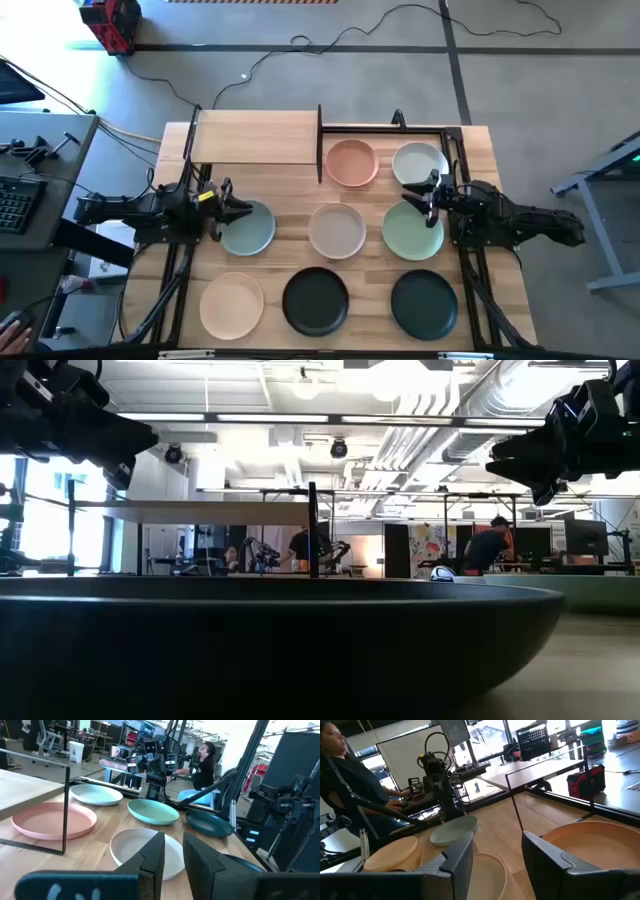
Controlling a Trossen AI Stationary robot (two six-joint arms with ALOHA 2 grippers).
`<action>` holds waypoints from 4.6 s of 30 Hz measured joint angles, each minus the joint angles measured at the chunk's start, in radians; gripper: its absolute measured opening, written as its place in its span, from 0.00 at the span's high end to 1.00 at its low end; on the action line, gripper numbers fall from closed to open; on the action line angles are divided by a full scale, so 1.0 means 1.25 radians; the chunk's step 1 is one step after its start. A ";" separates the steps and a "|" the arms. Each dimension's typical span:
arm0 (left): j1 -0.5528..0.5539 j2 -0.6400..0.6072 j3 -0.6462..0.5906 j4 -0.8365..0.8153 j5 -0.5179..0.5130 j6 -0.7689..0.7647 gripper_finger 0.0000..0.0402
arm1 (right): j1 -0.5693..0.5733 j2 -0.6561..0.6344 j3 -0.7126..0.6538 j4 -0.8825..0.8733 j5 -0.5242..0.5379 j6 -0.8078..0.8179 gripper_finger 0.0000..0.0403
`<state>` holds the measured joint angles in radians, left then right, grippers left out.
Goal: Place and stack plates onto a shelf
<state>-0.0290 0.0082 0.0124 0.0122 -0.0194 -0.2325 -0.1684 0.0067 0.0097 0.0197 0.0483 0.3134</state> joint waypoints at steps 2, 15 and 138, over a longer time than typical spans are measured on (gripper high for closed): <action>0.000 0.000 0.000 0.000 0.000 0.000 0.85 | 0.000 0.000 0.000 0.000 0.000 0.000 0.62; 0.000 0.000 0.000 0.000 0.000 0.000 0.85 | 0.000 0.000 0.000 0.000 0.000 0.000 0.62; 0.033 0.000 0.000 0.183 -0.302 -0.149 0.85 | -0.001 0.000 0.000 0.005 0.038 0.217 0.62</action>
<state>0.0128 0.0082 0.0120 0.2409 -0.3964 -0.4187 -0.1692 0.0063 0.0101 0.0265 0.0952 0.5845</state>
